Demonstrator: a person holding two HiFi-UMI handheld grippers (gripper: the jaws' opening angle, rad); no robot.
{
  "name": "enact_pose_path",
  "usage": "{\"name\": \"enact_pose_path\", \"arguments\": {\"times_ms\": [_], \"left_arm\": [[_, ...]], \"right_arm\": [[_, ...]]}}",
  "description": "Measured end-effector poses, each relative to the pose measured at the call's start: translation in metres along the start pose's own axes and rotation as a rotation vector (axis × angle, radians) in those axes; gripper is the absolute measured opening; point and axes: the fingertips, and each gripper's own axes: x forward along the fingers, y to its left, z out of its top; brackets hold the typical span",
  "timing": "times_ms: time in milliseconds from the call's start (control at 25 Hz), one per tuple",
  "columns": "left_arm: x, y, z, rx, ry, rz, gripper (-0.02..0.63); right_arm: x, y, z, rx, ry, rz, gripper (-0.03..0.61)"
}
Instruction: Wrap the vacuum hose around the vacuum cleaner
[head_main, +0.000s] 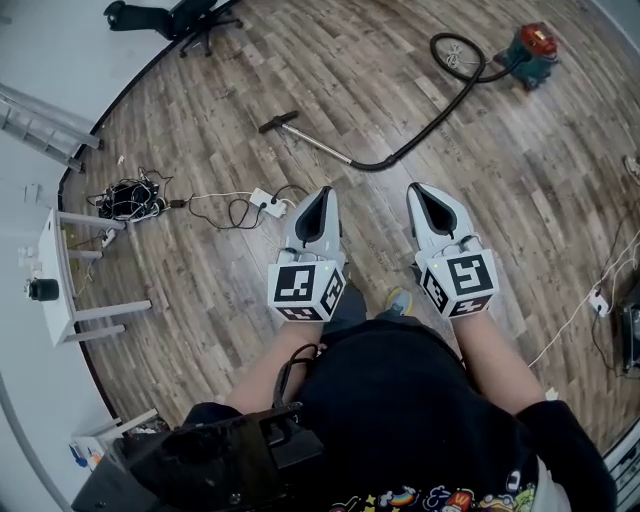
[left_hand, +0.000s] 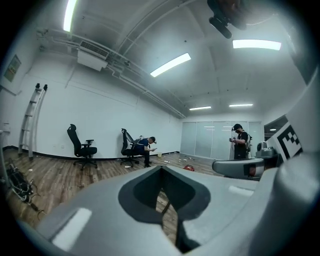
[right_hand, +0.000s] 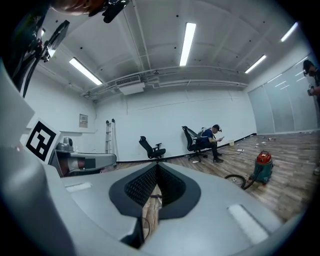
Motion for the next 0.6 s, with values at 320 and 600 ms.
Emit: {"name": "enact_pose_path", "arguments": {"times_ms": [320,600], "left_arm": [[0.045,0.067,-0.019,-0.052,-0.003,0.061,0.001],[0.156,0.184,-0.004,-0.105,0.011,0.023,0.001]], "right_arm": [[0.081,-0.005,-0.023,-0.019,0.05,0.032,0.025],[0.242,-0.011,-0.012,-0.042,0.107,0.025,0.025]]}}
